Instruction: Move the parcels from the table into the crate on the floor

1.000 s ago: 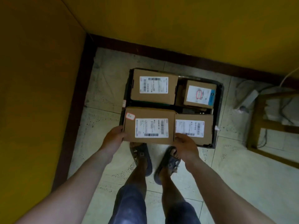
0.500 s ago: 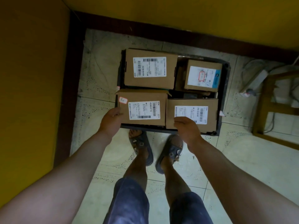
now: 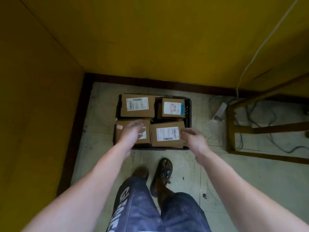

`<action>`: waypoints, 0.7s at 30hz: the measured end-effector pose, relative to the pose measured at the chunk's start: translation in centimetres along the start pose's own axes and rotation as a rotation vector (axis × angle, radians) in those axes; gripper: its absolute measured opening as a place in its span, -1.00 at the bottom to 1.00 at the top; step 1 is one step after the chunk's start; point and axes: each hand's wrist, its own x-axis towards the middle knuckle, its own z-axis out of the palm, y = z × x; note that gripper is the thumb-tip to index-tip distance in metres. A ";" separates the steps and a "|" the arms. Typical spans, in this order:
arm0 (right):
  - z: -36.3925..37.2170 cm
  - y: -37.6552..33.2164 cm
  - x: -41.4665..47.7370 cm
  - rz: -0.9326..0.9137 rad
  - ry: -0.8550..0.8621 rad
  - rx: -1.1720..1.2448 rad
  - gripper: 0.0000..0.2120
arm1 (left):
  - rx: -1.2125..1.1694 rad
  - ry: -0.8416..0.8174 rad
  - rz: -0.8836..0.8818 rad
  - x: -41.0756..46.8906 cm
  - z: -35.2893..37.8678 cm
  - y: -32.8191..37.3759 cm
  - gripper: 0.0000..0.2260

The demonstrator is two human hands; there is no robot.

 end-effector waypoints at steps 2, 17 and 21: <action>-1.8 -1.0 -3.3 -0.052 0.043 0.075 -0.77 | 0.017 -0.056 0.067 -3.1 0.8 2.1 -0.82; -19.3 0.1 -20.0 -0.306 0.422 0.442 -0.86 | 0.202 -0.494 0.354 -19.8 16.5 11.5 -0.83; -27.4 3.7 -21.8 -0.358 0.494 0.537 -0.86 | 0.242 -0.577 0.406 -23.6 25.8 11.0 -0.85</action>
